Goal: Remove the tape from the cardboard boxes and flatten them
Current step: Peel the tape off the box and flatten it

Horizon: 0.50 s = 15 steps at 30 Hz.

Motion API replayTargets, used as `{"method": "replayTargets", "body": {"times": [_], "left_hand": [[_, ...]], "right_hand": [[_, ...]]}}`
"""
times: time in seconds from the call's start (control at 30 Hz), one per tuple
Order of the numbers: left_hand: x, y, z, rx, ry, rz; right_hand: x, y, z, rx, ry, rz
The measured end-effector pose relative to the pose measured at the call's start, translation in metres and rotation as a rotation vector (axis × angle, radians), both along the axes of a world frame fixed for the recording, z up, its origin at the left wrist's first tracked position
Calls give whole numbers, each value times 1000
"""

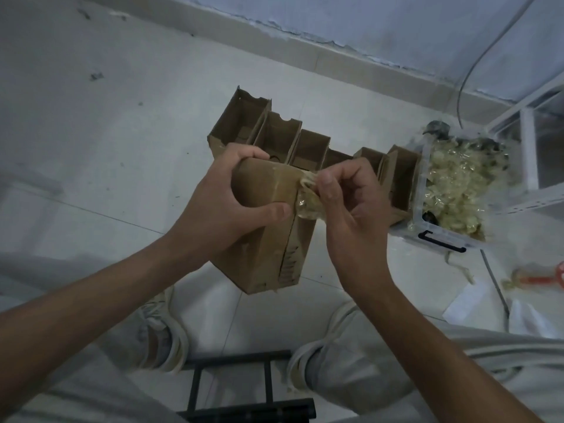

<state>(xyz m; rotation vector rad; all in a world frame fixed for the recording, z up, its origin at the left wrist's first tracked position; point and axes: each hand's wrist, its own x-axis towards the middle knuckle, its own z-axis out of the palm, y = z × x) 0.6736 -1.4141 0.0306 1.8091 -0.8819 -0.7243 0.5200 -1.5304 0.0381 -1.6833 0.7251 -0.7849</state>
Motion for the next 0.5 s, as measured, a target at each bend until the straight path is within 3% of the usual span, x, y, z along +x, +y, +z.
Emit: {"method": "replayTargets", "body": {"times": [0.17,0.37,0.5], "left_hand": [[2,0,-3,38,55,51],[12,2,-9,71,-37,84],[6,4,-11,84,-43,9]], "right_hand": [[3,3,-1,241,8,-61],[7,-3,1,3,287,157],[7,-10,-5,-94,253,148]]}}
